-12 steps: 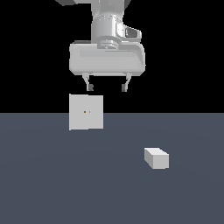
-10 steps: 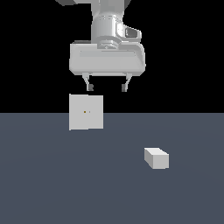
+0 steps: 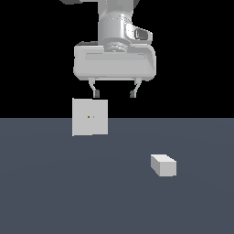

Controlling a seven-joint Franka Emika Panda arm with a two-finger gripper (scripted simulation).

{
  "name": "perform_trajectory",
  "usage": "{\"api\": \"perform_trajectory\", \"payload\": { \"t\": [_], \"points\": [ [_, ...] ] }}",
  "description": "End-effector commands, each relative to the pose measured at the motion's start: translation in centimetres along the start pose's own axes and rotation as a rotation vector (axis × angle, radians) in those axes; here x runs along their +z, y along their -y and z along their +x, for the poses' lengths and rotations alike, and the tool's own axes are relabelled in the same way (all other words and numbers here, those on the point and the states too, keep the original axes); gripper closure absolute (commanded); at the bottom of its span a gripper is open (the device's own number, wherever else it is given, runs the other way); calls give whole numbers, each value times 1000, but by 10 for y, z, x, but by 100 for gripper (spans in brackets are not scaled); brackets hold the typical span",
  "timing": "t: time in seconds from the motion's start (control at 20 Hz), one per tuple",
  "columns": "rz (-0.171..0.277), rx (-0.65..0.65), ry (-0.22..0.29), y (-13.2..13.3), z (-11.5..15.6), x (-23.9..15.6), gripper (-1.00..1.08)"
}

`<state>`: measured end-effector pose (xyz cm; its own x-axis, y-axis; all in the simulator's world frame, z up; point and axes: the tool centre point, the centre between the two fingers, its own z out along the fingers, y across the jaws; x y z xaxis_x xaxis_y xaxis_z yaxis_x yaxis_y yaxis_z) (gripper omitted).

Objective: Plug the charger into the wall socket.

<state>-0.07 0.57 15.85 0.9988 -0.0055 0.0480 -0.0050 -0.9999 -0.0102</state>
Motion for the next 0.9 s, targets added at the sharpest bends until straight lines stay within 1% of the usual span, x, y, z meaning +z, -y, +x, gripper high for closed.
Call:
{"api": "perform_trajectory", "payload": {
  "t": [0.0,0.3,0.85],
  "points": [
    [0,-4,-11,-5,-6,4,-92],
    [-1,-20,-50,-21,-24,19,-92],
    [-3,-56,-144,-60,-62,57,-92]
  ]
}}
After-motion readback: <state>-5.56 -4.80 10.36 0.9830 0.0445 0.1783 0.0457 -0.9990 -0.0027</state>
